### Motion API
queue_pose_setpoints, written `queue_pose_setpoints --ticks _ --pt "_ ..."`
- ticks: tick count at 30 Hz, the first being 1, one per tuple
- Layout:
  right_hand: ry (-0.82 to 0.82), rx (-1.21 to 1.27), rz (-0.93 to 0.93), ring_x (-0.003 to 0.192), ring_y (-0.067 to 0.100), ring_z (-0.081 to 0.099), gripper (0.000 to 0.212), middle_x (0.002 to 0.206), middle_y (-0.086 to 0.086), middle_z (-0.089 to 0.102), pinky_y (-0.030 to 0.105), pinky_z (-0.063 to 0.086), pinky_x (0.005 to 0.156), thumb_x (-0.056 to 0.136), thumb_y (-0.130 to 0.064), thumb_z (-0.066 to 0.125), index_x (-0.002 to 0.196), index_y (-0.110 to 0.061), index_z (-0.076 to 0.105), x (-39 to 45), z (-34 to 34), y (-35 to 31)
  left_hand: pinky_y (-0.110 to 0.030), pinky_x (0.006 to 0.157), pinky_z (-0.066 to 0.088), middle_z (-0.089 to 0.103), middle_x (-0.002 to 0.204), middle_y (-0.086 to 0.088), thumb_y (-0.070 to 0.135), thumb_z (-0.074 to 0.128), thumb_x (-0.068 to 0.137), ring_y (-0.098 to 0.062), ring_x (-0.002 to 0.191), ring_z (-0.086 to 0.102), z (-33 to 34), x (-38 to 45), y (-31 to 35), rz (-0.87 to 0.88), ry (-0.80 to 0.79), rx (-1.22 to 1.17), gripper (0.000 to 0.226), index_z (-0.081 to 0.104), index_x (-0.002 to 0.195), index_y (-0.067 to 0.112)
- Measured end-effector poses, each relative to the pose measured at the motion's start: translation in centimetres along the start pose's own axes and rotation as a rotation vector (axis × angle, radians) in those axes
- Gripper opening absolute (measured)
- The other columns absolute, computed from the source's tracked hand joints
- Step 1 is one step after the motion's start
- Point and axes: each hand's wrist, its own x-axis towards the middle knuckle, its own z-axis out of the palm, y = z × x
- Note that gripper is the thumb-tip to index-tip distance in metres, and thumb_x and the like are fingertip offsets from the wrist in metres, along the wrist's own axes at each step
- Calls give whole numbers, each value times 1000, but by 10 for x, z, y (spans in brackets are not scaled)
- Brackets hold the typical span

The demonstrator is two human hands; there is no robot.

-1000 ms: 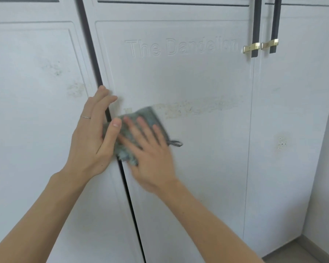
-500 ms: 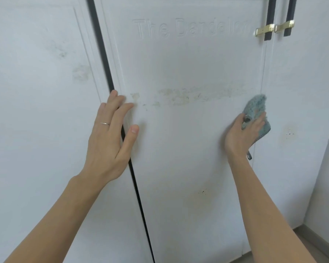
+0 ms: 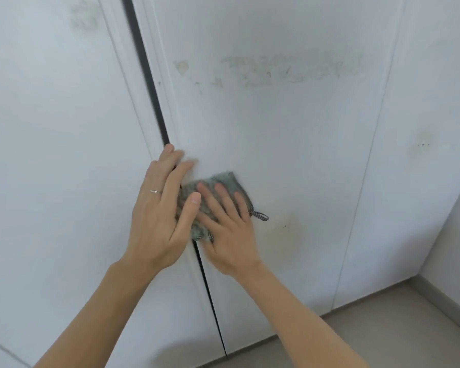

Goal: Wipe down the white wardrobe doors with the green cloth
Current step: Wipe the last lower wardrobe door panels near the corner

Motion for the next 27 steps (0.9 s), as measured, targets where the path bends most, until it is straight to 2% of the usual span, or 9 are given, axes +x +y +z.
queue_pose_setpoints --ticks 2,5,8,11,15,19,21,24,27 --pt "105 -20 173 158 17 -1 60 170 -5 13 46 7 127 99 -41 39 158 -43 24 3 -12 40 -42 131 16 42 160 -8 28 42 107 -19 160 21 5 -6 -1 9 4 5 48 51 148 4" --pt "338 192 644 158 23 -2 67 171 5 8 48 0 128 105 -31 42 159 -45 5 2 -39 93 -39 131 8 41 160 -9 27 40 108 -20 161 18 14 -11 1 -8 15 -18 48 49 148 5" --pt "553 449 1106 158 19 -1 67 172 2 3 49 4 128 108 -33 39 163 -21 2 0 -54 129 -41 132 5 40 160 -11 27 40 108 -22 161 16 20 -11 4 -24 31 -42 48 49 148 4" --pt "641 508 1309 158 18 -2 67 172 3 1 45 5 127 110 -33 37 163 -15 1 4 -51 126 -42 132 6 39 161 -11 27 41 108 -22 162 16 23 -15 5 -32 29 -61 47 49 148 5" --pt "565 356 1124 158 31 1 65 170 16 5 50 3 127 105 -37 40 159 -30 5 3 -9 44 -45 132 10 40 161 -13 26 44 108 -23 161 17 26 -29 -2 -27 6 -44 47 49 148 3" --pt "129 246 689 157 35 -12 72 170 11 -13 50 -8 125 104 -50 36 163 -31 0 -51 41 -48 -46 132 9 39 162 -16 25 44 108 -25 162 16 36 -45 -4 -32 -25 -14 47 50 148 1" --pt "-3 208 522 157 31 -16 74 170 2 -21 48 -13 125 103 -51 35 162 -39 -7 -74 50 -55 -43 132 7 39 163 -15 24 43 107 -25 162 16 37 -48 -5 -37 -24 -13 47 50 148 1" --pt "46 137 410 157 22 -17 75 170 -8 -16 43 -12 126 99 -47 36 159 -48 -8 -71 38 -9 -41 132 7 39 162 -15 22 44 107 -23 161 17 37 -47 -6 -30 -15 -18 46 50 147 2" --pt "277 168 602 156 22 -8 78 171 8 4 46 -4 126 99 -40 41 155 -54 -12 -37 5 49 -42 131 7 41 160 -16 21 44 106 -23 161 17 40 -47 -7 -34 -8 -26 45 51 146 1"
